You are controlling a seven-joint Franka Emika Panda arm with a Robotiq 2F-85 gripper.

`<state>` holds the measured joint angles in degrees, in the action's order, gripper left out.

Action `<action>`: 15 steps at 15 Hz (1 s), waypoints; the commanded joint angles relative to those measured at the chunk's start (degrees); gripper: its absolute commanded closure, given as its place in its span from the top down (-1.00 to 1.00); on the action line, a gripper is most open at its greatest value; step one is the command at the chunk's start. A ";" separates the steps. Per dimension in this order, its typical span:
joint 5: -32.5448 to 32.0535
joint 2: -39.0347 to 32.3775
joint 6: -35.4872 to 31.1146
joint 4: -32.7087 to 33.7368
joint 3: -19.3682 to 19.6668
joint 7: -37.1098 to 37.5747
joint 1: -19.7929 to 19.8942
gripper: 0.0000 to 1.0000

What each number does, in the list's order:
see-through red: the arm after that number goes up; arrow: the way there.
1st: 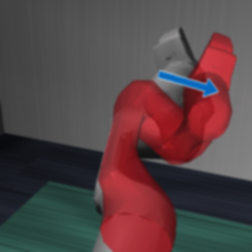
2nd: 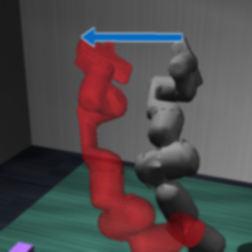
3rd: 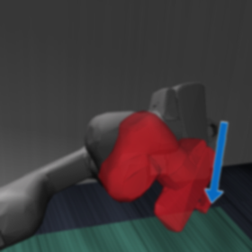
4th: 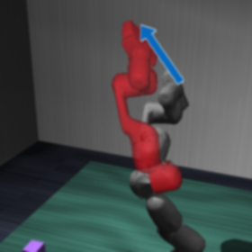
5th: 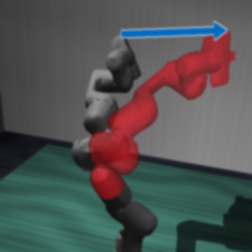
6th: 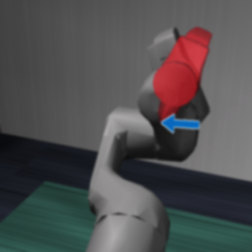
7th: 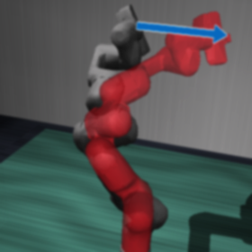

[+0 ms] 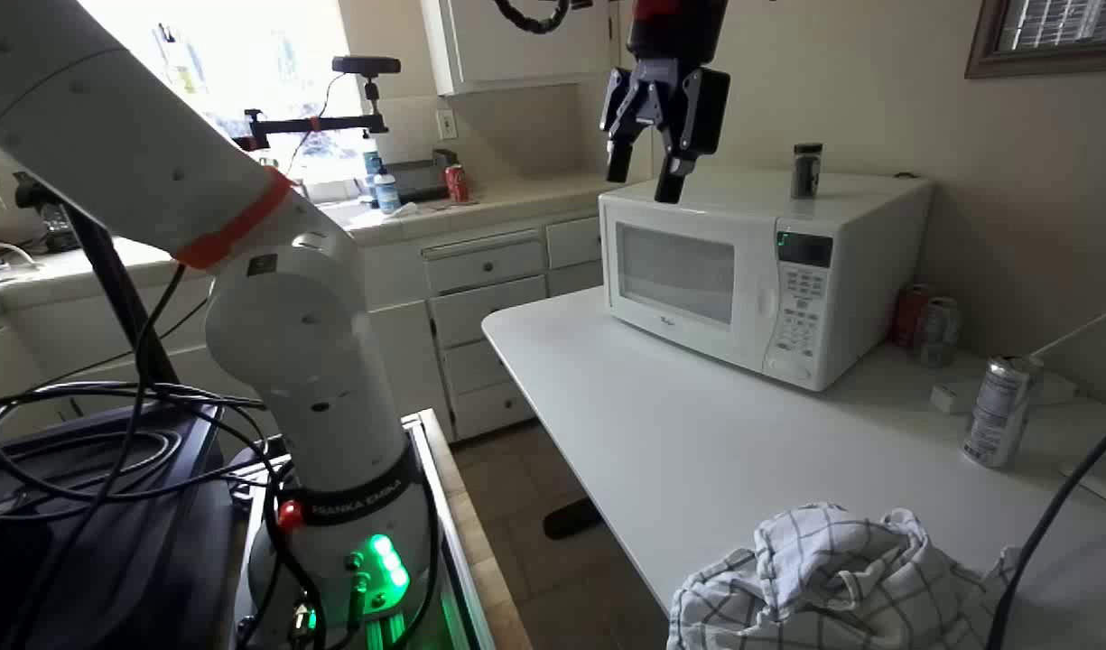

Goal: Open the microwave door

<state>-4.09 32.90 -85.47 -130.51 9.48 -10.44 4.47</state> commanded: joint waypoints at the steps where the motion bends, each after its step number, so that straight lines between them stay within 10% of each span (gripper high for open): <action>1: 0.08 -0.08 0.12 0.13 -0.16 -0.10 0.22 1.00; 9: 0.08 -0.08 0.12 0.13 -0.16 -0.10 0.22 1.00; 15: 10.74 -1.40 -12.93 -6.72 -0.53 2.20 -1.35 1.00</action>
<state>1.25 31.87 -92.50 -133.28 9.08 -9.46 4.01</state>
